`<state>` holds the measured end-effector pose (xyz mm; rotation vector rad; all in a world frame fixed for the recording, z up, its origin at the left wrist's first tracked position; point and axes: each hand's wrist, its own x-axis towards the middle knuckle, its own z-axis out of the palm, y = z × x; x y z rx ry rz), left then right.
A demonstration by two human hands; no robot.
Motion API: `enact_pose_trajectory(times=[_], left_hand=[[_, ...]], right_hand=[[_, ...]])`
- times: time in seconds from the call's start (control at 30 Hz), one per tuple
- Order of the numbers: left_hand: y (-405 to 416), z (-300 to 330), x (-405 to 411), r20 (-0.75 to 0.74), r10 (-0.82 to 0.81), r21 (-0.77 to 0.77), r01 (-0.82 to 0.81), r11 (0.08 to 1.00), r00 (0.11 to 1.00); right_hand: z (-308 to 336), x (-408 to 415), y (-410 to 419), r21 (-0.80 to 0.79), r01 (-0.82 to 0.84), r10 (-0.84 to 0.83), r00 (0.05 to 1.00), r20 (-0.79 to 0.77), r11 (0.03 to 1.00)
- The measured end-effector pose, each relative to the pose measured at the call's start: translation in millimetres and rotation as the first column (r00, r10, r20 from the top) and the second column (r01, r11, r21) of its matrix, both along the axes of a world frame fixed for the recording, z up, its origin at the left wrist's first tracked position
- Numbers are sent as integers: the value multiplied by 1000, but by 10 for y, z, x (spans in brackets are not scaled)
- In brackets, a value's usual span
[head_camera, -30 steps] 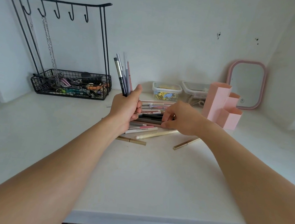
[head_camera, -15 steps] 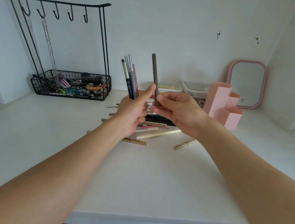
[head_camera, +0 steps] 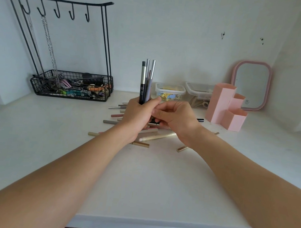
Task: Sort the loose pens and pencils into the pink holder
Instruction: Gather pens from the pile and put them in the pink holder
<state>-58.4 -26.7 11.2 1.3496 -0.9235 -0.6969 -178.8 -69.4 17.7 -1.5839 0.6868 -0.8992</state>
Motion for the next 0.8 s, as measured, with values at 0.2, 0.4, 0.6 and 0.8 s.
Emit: enact_pose_trajectory(times=[0.2, 0.4, 0.6, 0.8], left_hand=[[-20, 20, 47, -7, -2, -38, 2, 999, 1000], [-40, 66, 240, -112, 26, 2, -26, 1000, 993], [-35, 90, 250, -132, -5, 20, 8, 1000, 991], [-25, 81, 210, -94, -11, 53, 16, 998, 995]], right_hand=[[126, -105, -112, -77, 112, -118, 990, -79, 991], [265, -499, -550, -484, 67, -329, 814, -479, 873], [130, -523, -667, -587, -164, -371, 633, -679, 793], [154, -548, -678, -540, -212, -331, 594, -733, 815]])
